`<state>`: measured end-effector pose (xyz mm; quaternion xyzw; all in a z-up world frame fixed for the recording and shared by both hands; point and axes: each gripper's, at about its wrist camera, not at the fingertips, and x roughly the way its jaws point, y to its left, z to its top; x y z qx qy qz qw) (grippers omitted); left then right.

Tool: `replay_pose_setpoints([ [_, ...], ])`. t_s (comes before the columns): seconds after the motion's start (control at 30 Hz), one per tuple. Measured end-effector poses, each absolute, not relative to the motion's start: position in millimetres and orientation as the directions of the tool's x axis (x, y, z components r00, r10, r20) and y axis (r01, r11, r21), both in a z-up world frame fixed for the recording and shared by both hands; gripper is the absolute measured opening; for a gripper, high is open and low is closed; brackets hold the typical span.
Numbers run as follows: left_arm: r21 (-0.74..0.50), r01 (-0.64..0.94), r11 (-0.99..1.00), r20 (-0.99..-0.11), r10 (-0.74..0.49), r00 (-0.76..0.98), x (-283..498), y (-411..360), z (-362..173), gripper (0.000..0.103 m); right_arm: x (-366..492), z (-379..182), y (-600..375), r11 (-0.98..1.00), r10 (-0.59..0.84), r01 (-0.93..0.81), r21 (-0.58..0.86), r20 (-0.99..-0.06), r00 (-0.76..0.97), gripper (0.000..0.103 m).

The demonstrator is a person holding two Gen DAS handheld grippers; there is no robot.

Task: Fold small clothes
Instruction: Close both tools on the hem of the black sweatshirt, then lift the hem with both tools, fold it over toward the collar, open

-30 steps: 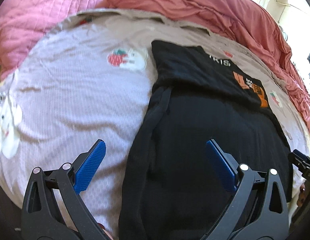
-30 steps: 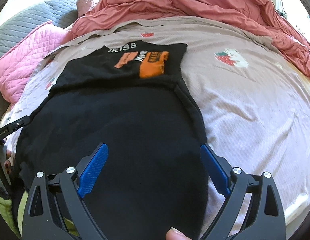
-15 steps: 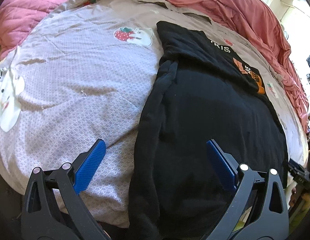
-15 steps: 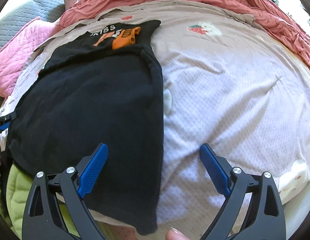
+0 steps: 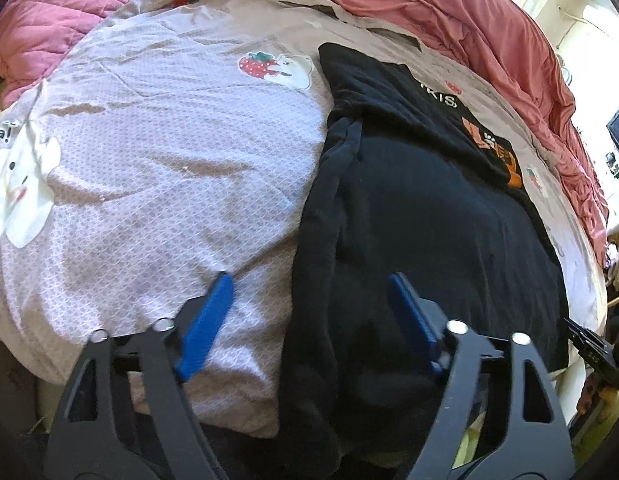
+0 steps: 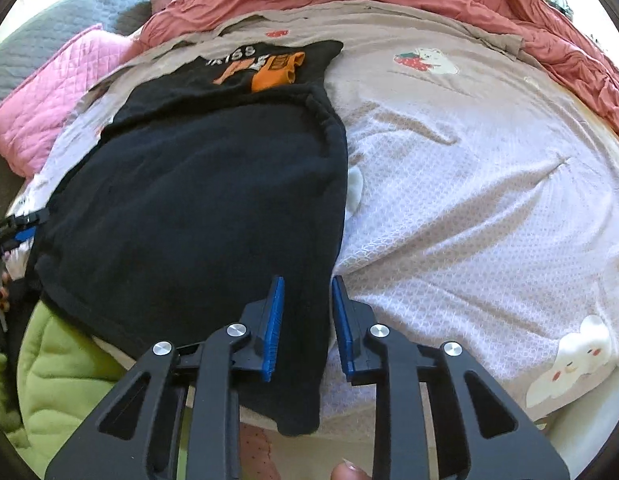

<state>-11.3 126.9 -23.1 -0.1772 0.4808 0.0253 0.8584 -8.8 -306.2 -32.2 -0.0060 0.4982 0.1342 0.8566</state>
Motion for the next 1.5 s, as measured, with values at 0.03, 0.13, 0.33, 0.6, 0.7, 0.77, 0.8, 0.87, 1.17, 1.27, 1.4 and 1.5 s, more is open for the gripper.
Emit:
replay_pose_setpoints([
  [0.03,-0.281,-0.209,0.937,-0.836,-0.132,0.533,-12.0,127.4,-23.6,0.056,-9.8,-32.6,-306.8,0.964,0.226,-0.233,0.128,-0.855,0.466,0.023],
  [0.13,-0.273,-0.197,0.942,-0.841,-0.133,0.524,-14.9,125.2,-25.0,0.041,-11.6,-28.7,-306.1,0.962,0.235,-0.235,0.135,-0.851,0.470,0.023],
  [0.33,-0.238,-0.123,0.964,-0.839,-0.141,0.525,-24.7,105.8,-23.0,0.016,-14.5,-26.7,-308.7,0.959,0.242,-0.250,0.137,-0.854,0.460,0.023],
  [0.6,-0.253,-0.135,0.958,-0.846,-0.151,0.511,-22.2,108.0,-28.7,0.020,-12.1,-33.7,-303.7,0.956,0.260,-0.246,0.161,-0.856,0.447,0.023],
  [0.7,-0.244,-0.131,0.961,-0.846,-0.144,0.514,-22.8,106.6,-28.2,0.020,-14.6,-27.1,-300.6,0.953,0.255,-0.267,0.142,-0.851,0.459,0.017],
  [0.77,-0.237,-0.128,0.963,-0.842,-0.138,0.522,-23.7,104.9,-26.7,0.013,-15.3,-21.7,-301.8,0.950,0.259,-0.282,0.135,-0.846,0.467,0.011],
  [0.8,-0.237,-0.123,0.964,-0.837,-0.138,0.530,-24.2,103.9,-25.1,0.011,-15.7,-18.7,-303.5,0.947,0.268,-0.287,0.143,-0.842,0.467,0.010],
  [0.87,-0.252,-0.111,0.961,-0.825,-0.154,0.543,-24.7,104.1,-22.8,0.009,-15.4,-18.6,-305.1,0.946,0.272,-0.291,0.145,-0.844,0.463,0.010],
  [1.17,-0.272,-0.101,0.957,-0.831,-0.180,0.527,-22.7,103.6,-27.1,0.008,-13.0,-19.9,-302.1,0.932,0.309,-0.311,0.183,-0.852,0.423,0.008],
  [1.27,-0.287,-0.102,0.953,-0.816,-0.188,0.546,-24.7,106.0,-23.3,0.005,-12.1,4.0,-307.6,0.912,0.373,-0.343,0.225,-0.803,0.465,0.007],
  [1.4,-0.320,-0.072,0.945,-0.766,-0.213,0.607,-27.7,107.7,-3.7,0.004,-1.1,27.9,-315.9,0.894,0.437,-0.348,0.284,-0.729,0.526,0.006],
  [1.5,-0.355,-0.058,0.933,-0.730,-0.238,0.641,-23.1,112.6,13.0,0.004,16.2,35.5,-322.0,0.883,0.467,-0.325,0.338,-0.691,0.551,0.006],
])
